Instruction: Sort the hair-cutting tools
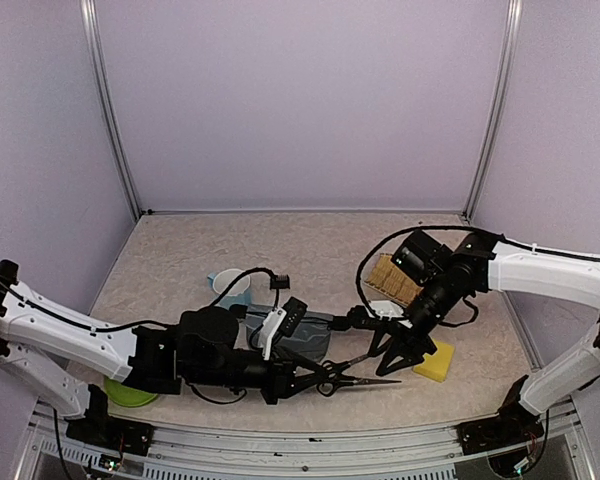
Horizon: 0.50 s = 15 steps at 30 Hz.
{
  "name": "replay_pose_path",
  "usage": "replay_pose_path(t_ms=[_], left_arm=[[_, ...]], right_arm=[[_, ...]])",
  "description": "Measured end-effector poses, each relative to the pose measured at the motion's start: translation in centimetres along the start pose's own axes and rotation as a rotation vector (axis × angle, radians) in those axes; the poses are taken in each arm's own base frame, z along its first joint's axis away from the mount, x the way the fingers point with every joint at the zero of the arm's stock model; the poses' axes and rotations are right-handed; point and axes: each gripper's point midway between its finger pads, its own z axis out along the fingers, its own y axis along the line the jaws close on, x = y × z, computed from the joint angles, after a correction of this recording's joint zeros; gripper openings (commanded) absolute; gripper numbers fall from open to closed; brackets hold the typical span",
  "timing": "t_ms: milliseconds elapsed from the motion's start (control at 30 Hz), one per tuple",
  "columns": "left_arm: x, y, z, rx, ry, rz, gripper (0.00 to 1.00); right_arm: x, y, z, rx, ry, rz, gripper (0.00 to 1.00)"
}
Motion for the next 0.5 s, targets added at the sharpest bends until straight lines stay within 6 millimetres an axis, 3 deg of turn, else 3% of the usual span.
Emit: replay_pose_path(t_ms=[167,500], left_arm=[[-1.4,0.7,-1.8,-0.072,-0.031,0.073,0.00],[-0.9,2.5,-3.0,-0.160,-0.015,0.131,0.00]], right_arm=[[-0.5,1.5,-0.1,-0.083,-0.034,0.007,0.49],[-2.1,2.0,-0.6,-0.133,-0.076,0.007,0.49]])
